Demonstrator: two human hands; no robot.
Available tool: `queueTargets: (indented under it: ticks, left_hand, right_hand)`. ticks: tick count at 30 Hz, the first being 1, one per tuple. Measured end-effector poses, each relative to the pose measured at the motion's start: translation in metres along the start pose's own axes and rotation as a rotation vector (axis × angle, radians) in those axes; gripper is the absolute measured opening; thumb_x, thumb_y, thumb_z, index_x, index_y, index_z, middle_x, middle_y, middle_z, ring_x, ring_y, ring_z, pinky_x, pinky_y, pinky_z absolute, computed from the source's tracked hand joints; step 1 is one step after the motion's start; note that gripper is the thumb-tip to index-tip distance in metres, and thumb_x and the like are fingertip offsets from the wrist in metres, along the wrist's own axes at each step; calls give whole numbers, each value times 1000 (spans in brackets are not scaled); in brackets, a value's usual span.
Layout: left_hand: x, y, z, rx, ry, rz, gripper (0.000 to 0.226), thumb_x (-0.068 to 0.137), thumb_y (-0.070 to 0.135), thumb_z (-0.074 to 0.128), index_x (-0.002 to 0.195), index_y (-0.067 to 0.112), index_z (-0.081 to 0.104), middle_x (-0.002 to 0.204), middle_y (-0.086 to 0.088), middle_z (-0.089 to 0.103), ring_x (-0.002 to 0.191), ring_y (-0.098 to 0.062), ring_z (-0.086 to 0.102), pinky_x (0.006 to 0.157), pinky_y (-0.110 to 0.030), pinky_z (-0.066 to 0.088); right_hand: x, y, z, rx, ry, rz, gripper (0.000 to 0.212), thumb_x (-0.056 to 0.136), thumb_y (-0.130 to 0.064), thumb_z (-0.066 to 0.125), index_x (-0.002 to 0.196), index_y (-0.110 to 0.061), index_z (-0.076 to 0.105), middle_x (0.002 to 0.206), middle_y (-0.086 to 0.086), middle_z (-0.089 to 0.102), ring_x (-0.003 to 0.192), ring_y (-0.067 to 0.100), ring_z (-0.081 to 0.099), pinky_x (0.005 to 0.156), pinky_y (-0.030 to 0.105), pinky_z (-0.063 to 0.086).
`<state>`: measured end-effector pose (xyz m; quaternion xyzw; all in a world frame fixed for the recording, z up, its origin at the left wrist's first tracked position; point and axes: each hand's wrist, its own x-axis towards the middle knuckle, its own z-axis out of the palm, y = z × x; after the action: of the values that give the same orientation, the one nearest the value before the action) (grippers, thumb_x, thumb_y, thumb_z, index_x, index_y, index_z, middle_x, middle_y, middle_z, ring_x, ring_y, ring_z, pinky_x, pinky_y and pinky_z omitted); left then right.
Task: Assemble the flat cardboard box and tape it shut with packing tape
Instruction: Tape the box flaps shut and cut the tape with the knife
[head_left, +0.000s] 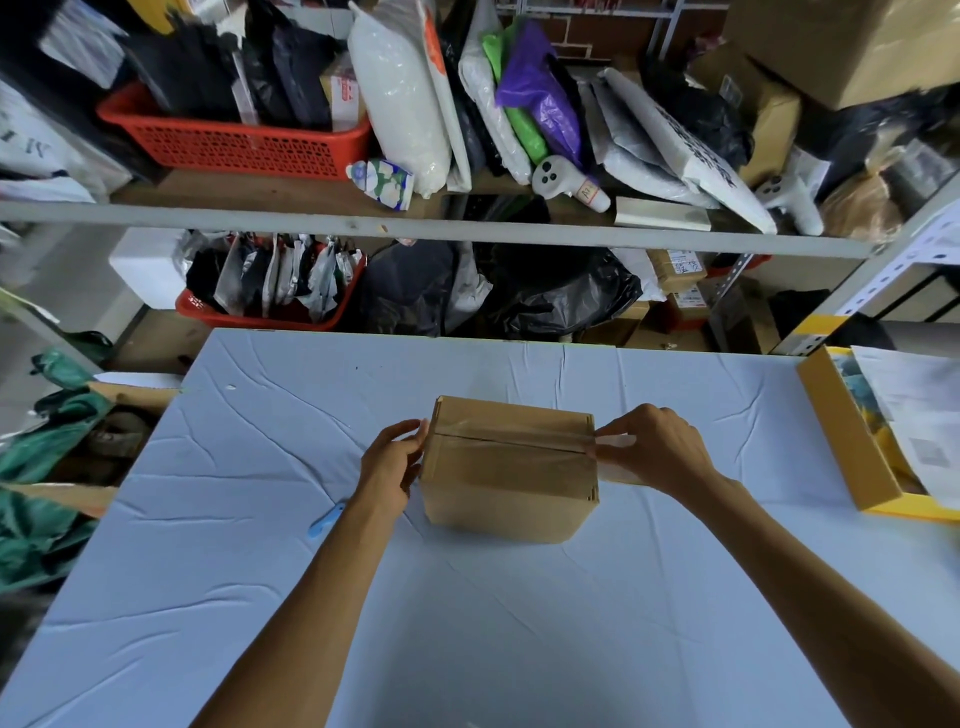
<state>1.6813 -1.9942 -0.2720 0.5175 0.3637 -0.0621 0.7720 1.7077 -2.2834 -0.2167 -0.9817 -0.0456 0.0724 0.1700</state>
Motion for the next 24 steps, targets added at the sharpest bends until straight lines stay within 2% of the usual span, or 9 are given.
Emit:
queueTargets:
  ticks: [3,6,9,11,15,16,19,21,24]
  left_hand:
    - [-2,4,1,-84,-37,-113,13,92,6,56,89,14,67,87,-9,68,78,-20,63,66,-31,51]
    - [-5,13,1,-68,-39,-222,17,92,10,57,84,14,71,87,-7,68,83,-21,63,69,-32,54]
    - [-6,18,6,24,1,-183,18,91,6,55,92,12,72,91,-10,67,91,-25,61,77,-36,53]
    - [-10,16,13,96,82,-58,27,88,-1,51,102,10,70,93,-13,67,81,-25,61,71,-35,53]
    - [-18,8,14,740,343,405,15,89,17,59,93,20,73,97,-5,73,85,-24,62,70,-30,43]
    - [-20,6,11,803,358,515,13,90,19,60,91,17,73,94,-3,73,84,-22,62,69,-27,40]
    - [-23,7,2,800,335,727,9,89,11,63,87,9,72,86,-6,73,79,-20,65,68,-23,41]
    - [-27,9,-5,859,315,790,10,89,9,63,88,6,73,86,-7,74,76,-18,65,69,-24,44]
    - [-29,14,-13,907,272,825,14,89,13,64,85,4,74,81,-7,74,74,-20,67,69,-25,48]
  right_hand:
    - [-3,0,2,24,20,-2,30,80,-47,69,102,-28,75,106,-2,71,93,20,61,62,25,37]
    - [-1,1,2,52,15,-1,29,79,-48,70,99,-29,76,104,-3,72,92,19,62,63,26,40]
    - [0,2,4,61,13,31,29,77,-50,71,98,-31,76,102,-4,72,90,17,61,63,28,44]
    - [0,1,4,75,2,51,29,76,-50,71,98,-31,76,103,-5,72,89,17,61,64,30,49]
    - [1,-1,3,84,-3,59,29,76,-50,71,98,-31,76,102,-5,71,82,12,53,56,24,39]
    - [1,-2,3,83,-2,55,29,76,-50,71,98,-31,76,101,-4,71,79,10,51,54,22,36]
    - [1,-7,6,81,-4,42,31,76,-51,71,99,-31,76,102,-3,71,83,15,58,56,24,37]
    - [1,-11,9,86,-7,39,32,75,-53,71,99,-32,76,102,-3,71,88,18,60,58,25,38]
    - [4,-11,9,86,-3,36,32,74,-53,72,98,-32,76,102,-4,71,83,14,57,54,24,36]
